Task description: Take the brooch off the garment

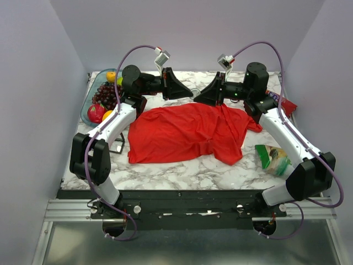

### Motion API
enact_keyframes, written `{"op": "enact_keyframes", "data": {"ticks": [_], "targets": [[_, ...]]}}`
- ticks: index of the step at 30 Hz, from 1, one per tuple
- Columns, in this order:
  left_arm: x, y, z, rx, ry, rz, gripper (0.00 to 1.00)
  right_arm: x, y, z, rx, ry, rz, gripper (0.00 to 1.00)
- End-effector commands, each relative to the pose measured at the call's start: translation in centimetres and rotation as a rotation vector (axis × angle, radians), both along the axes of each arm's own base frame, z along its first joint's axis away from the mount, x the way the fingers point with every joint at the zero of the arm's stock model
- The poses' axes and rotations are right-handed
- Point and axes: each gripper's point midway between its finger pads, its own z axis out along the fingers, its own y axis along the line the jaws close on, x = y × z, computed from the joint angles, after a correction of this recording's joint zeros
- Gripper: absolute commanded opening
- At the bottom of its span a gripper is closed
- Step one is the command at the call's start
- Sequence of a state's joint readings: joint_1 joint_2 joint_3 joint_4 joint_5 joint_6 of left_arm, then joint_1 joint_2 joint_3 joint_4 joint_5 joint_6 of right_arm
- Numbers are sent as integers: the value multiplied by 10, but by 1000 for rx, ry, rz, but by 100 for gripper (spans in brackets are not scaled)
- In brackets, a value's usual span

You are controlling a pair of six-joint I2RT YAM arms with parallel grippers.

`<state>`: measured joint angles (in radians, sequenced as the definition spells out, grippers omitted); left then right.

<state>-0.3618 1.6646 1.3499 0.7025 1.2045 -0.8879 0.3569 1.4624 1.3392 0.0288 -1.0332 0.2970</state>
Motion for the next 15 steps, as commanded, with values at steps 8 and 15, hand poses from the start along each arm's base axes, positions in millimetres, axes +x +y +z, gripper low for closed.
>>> {"op": "enact_keyframes", "data": {"ticks": [8, 15], "targets": [[-8, 0, 13, -22, -81, -36, 0, 17, 1, -15, -8, 81, -75, 27], [-18, -2, 14, -16, -123, -69, 0, 31, -3, -20, -5, 129, -134, 27]]}}
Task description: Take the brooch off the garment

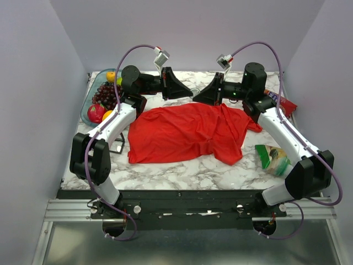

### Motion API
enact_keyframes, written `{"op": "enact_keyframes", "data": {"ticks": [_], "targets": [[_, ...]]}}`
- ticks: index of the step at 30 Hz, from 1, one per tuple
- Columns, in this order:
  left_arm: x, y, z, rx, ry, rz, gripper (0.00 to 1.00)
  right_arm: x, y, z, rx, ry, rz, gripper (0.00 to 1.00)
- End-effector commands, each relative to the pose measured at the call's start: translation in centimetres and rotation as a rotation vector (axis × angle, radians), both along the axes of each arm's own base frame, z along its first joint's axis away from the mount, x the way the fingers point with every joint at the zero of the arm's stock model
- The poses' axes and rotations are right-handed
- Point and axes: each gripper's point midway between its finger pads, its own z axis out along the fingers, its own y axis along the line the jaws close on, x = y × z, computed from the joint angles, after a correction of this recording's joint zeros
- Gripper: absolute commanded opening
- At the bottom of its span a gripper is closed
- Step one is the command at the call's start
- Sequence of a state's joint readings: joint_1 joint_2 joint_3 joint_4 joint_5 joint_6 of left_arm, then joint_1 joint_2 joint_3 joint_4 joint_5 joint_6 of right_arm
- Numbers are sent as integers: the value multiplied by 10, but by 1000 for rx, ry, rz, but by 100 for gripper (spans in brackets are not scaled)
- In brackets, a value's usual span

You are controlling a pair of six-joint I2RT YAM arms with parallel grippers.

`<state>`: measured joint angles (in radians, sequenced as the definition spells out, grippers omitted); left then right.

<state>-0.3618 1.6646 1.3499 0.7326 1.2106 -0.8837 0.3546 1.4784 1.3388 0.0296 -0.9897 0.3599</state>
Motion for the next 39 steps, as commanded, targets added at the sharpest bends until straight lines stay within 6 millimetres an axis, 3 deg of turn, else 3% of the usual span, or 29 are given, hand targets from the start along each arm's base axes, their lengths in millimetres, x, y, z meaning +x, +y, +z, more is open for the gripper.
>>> {"op": "enact_keyframes", "data": {"ticks": [1, 12, 18, 21, 25, 28, 39], "targets": [[-16, -2, 11, -5, -93, -61, 0, 24, -4, -12, -8, 55, -97, 27], [-13, -4, 9, -7, -96, -24, 0, 49, -9, 7, 7, 64, -202, 37], [-24, -5, 9, -8, -155, -44, 0, 71, -20, -13, -18, 190, -311, 42], [-31, -8, 6, 5, -175, -59, 0, 78, -23, -10, -7, 202, -315, 44], [-26, -11, -11, 66, -190, -31, 0, 83, -24, -2, 9, 189, -297, 44], [-26, -11, -11, 67, -192, -31, 0, 88, -27, 0, 13, 185, -304, 44], [-27, -12, -9, 64, -224, -51, 0, 100, -46, -25, -2, 262, -376, 45]]}}
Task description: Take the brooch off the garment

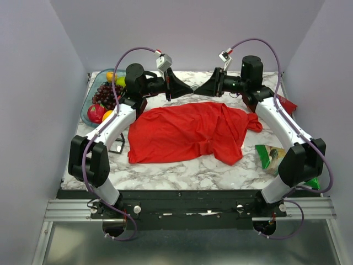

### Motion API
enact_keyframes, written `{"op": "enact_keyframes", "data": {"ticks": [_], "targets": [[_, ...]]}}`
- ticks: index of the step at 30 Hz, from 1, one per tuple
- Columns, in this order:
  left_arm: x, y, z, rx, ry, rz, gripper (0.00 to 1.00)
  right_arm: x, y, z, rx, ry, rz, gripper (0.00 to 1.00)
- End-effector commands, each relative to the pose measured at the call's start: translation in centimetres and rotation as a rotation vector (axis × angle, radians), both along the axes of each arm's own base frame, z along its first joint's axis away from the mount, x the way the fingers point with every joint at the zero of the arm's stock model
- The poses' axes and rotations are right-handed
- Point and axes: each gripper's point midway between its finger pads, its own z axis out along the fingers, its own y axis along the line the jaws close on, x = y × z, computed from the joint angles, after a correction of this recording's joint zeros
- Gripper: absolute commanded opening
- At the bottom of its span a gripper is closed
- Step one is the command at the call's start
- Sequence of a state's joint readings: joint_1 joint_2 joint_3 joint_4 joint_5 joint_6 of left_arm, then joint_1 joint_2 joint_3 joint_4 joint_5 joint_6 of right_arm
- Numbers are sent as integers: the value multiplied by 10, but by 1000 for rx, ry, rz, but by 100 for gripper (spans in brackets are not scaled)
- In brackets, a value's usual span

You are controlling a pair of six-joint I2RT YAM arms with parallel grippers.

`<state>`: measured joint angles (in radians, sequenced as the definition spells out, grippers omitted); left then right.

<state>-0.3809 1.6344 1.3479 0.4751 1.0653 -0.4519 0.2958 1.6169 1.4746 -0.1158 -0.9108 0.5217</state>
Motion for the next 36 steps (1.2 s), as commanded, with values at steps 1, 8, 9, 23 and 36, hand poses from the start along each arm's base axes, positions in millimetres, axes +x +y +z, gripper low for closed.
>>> {"op": "enact_keyframes", "data": {"ticks": [1, 8, 9, 23, 36], "targets": [[-57, -6, 12, 27, -17, -222, 0, 52, -36, -6, -24, -21, -230, 45], [-55, -6, 11, 39, -30, -212, 0, 60, -43, -15, -40, -5, -248, 45], [-52, -6, 10, 47, -31, -201, 0, 58, -41, -9, -28, -39, -223, 47], [-19, 0, -27, 171, 20, -33, 0, -60, -46, 58, 73, -444, 292, 64], [-25, 36, -81, 403, -62, 30, 0, -4, -126, -181, -838, -540, 393, 47]]}}
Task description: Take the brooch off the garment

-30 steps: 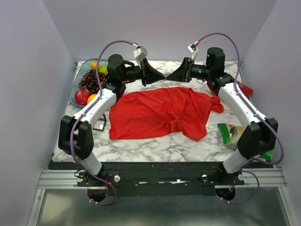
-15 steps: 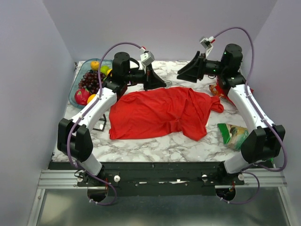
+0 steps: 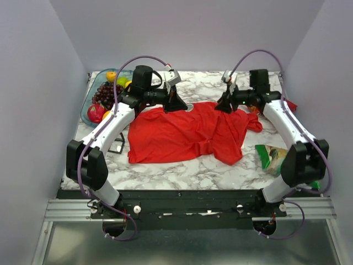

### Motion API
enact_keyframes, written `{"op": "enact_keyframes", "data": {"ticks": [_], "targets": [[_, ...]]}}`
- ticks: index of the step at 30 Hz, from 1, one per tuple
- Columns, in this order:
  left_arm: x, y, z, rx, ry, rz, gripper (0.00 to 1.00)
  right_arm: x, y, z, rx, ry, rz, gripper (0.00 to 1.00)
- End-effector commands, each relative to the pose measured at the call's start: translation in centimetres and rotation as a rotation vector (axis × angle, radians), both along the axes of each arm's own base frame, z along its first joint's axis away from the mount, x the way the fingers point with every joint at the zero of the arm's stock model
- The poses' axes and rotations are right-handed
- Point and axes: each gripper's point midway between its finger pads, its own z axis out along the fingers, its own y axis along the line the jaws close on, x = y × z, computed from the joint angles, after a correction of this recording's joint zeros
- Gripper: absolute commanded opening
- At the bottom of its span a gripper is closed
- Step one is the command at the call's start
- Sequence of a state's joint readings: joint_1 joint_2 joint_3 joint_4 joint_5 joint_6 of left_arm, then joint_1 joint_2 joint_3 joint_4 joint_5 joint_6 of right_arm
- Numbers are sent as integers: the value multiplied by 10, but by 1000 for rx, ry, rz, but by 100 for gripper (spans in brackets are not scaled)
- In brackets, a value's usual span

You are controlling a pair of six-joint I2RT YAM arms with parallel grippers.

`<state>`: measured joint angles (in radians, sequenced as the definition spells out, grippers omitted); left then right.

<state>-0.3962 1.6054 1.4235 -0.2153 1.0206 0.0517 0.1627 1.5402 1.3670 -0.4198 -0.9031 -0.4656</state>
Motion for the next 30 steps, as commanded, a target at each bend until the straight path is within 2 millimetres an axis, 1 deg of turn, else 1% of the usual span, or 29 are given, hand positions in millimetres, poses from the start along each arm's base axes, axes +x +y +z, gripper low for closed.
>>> {"op": "enact_keyframes", "data": {"ticks": [1, 2, 3, 5, 6, 7, 9, 10, 11, 12, 13, 14, 15, 16, 17, 18, 19, 20, 21, 22, 23, 24, 25, 26, 27, 28, 29, 30], "targets": [[-13, 28, -22, 137, -88, 13, 0, -10, -50, -119, -513, 17, 173, 47], [-15, 32, -26, 155, -89, 13, 0, -7, -58, -136, -569, 54, 177, 47], [-17, 37, -30, 181, -130, 12, 0, -12, -62, -144, -594, 74, 205, 45], [-24, 49, -42, 234, -122, 14, 0, -17, -67, -155, -641, 105, 238, 39], [-26, 56, -45, 265, -141, 22, 0, -27, -70, -167, -667, 157, 269, 36], [-33, 64, -55, 310, -148, 3, 0, -32, -71, -174, -694, 173, 294, 35], [-39, 80, -61, 374, -170, 0, 0, -46, -79, -189, -740, 239, 333, 34], [-53, 92, -73, 437, -120, -19, 0, -48, -82, -194, -755, 253, 337, 34], [-54, 101, -75, 488, -204, -74, 0, -53, -89, -202, -793, 275, 339, 34], [-57, 115, -81, 538, -195, -79, 0, -54, -93, -207, -814, 289, 338, 34], [-66, 134, -92, 635, -160, -85, 0, -55, -98, -213, -838, 308, 328, 34], [-66, 146, -96, 683, -183, -103, 0, -54, -109, -218, -900, 313, 312, 34], [-65, 163, -99, 722, -182, -94, 0, -54, -115, -224, -934, 318, 303, 34], [-74, 179, -104, 771, -150, -105, 0, -54, -122, -230, -964, 332, 293, 33], [-74, 197, -110, 840, -147, -100, 0, -52, -133, -233, -1029, 335, 275, 33], [-76, 212, -118, 892, -166, -123, 0, -46, -138, -237, -1058, 323, 252, 33], [-78, 232, -124, 940, -138, -108, 0, -44, -145, -240, -1086, 331, 228, 33], [-78, 252, -130, 1024, -134, -110, 0, -41, -156, -244, -1143, 342, 204, 32], [-83, 265, -141, 1066, -128, -143, 0, -35, -159, -245, -1155, 336, 181, 32], [-84, 283, -146, 1103, -110, -138, 0, -28, -166, -244, -1179, 341, 142, 32], [-86, 295, -151, 1140, -104, -147, 0, -23, -171, -244, -1196, 346, 120, 32], [-92, 312, -161, 1197, -67, -164, 1, -19, -174, -243, -1195, 344, 98, 32], [-89, 322, -166, 1230, -87, -181, 1, -15, -176, -242, -1192, 346, 74, 31], [-89, 336, -171, 1260, -68, -163, 1, -10, -178, -238, -1200, 334, 52, 31], [-92, 349, -180, 1312, -42, -178, 1, -6, -179, -234, -1199, 315, 33, 31], [-84, 356, -184, 1336, -62, -156, 1, -4, -177, -231, -1189, 310, 21, 31], [-82, 362, -188, 1350, -56, -139, 1, -2, -168, -226, -1142, 300, 22, 31], [-79, 365, -193, 1358, -51, -132, 1, -3, -165, -218, -1122, 301, 16, 31]]}}
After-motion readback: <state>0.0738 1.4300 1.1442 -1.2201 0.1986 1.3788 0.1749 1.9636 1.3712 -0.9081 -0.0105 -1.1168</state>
